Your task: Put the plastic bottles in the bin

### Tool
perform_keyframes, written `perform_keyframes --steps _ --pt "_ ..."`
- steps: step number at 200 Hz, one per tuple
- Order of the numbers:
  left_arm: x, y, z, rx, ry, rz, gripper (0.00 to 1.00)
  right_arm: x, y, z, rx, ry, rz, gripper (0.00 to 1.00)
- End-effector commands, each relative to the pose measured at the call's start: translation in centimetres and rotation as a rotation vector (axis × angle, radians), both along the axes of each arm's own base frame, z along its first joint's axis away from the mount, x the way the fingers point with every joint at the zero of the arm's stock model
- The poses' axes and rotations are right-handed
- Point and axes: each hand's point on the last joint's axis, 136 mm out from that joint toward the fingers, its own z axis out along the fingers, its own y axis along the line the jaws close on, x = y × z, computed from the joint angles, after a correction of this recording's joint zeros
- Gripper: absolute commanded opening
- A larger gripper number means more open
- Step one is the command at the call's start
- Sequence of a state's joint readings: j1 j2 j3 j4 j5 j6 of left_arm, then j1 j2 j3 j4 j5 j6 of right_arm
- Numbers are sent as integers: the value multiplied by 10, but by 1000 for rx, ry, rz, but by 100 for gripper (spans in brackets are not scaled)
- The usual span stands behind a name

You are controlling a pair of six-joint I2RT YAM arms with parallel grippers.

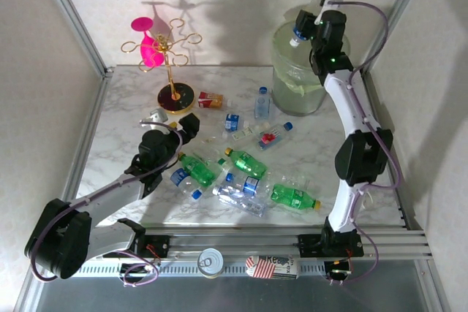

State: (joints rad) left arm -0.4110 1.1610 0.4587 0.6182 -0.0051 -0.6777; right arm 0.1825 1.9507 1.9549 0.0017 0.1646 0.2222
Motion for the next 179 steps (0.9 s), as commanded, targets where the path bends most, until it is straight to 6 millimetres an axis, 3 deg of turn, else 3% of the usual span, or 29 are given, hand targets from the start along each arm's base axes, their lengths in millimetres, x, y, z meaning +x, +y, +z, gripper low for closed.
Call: perform_keyframes --steps 1,17,39,66,77,86,118,140,160,179 --pt "1 -9 10 -1 -13 -37 99 11 -6 -26 -42 71 -38 45" --pt "1 -7 11 1 -14 -25 99 18 -5 -48 -36 116 -37 50" --pt "0 -3 12 5 -14 -3 99 20 -4 -57 -34 135 -37 57" --pt "1 9 13 -6 -14 61 99 16 -6 -32 -34 103 -42 82" --pt "1 16 14 -19 -12 103 99 11 -5 -15 -35 83 -37 97" --pt "2 20 16 -22 -17 126 99 6 -4 -1 -37 62 -31 99" --pt "2 33 23 -24 -25 194 99 -30 9 48 -62 -29 2 99" --pt "1 39 23 -27 -19 220 99 -63 34 65 -81 -75 62 99" --pt "-1 42 17 -22 15 236 99 -95 60 62 -79 -93 150 99" --pt "-4 46 12 6 71 245 99 -125 82 41 -51 -82 251 99"
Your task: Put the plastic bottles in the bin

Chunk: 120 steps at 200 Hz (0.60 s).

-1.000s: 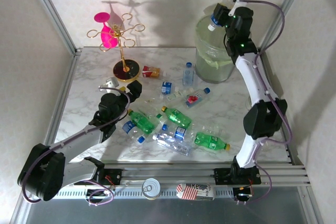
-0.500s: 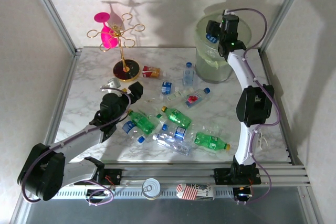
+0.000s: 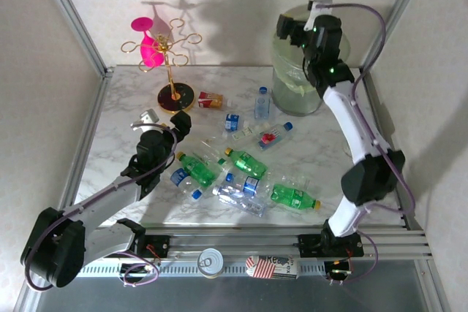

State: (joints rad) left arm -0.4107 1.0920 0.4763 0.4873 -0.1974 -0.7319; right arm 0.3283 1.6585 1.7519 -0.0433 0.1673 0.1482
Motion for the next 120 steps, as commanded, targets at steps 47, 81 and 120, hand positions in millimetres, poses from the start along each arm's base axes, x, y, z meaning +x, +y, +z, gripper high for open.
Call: perform_keyframes --steps 47,81,120 --pt "-28 19 -11 72 232 46 99 -94 69 -74 77 75 306 99" --pt "-67 32 -42 39 386 81 99 -122 93 -129 96 183 399 99" --pt "-111 54 -78 -33 491 172 99 -133 106 -172 55 284 435 99"
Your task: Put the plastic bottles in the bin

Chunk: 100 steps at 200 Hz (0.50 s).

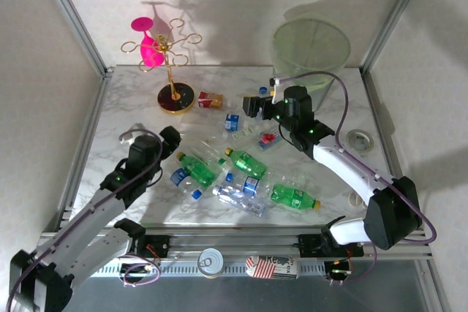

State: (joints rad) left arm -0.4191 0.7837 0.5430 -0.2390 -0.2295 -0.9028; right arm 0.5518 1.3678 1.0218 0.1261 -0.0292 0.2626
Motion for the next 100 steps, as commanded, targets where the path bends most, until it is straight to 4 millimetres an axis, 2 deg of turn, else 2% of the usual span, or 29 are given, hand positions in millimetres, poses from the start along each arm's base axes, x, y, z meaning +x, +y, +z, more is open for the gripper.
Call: perform_keyframes --steps 1,22,60,100 --pt "-39 20 -47 -20 165 93 99 -8 8 6 44 -9 33 99" --pt "-50 20 -66 -76 191 109 99 -8 11 -4 54 17 39 99" --pt "-56 7 -101 -169 249 122 99 -3 10 -5 63 -4 16 99" --pt "-51 -6 -114 -159 268 99 98 -3 5 -8 42 -19 0 99"
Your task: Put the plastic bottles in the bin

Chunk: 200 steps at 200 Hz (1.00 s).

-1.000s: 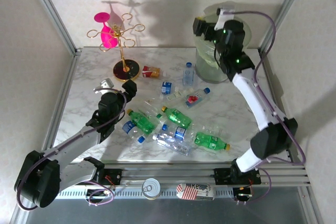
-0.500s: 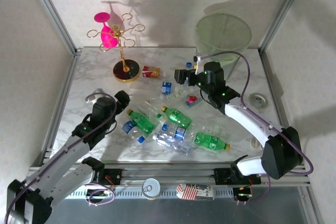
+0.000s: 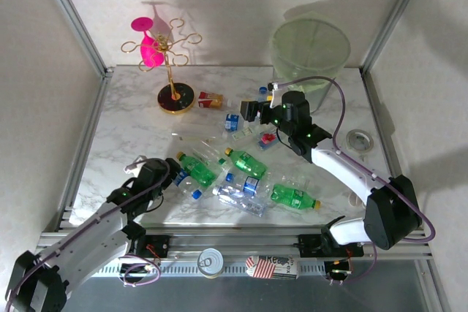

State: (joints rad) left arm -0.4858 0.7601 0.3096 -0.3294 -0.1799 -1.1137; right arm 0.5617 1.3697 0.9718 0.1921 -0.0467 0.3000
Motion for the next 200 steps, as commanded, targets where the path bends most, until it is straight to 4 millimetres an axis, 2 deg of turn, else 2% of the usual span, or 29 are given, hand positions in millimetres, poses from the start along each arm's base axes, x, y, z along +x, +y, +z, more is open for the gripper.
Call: perform_keyframes --steps 1,46,87,128,142,168,187,200 --pt "5 -6 -2 -83 -19 83 98 1 -1 2 1 -31 -16 99" --pt "3 -14 -17 -53 9 48 88 3 -5 -7 -24 -23 -42 99" --pt "-3 -5 -31 21 27 76 83 6 -7 -12 -42 -9 -56 99" --pt "-5 7 -35 73 19 117 73 6 -10 -17 -60 -4 -67 99" --pt "-5 10 -35 67 7 137 70 5 -11 -17 -64 -6 -69 99" --pt "-3 12 -31 47 -27 164 54 3 -11 -18 -68 -11 -62 99" --pt "2 11 -22 23 -69 174 43 -2 -5 -19 -73 -17 -8 99" --pt "6 10 -12 8 -109 182 41 -7 2 -19 -70 -19 44 99"
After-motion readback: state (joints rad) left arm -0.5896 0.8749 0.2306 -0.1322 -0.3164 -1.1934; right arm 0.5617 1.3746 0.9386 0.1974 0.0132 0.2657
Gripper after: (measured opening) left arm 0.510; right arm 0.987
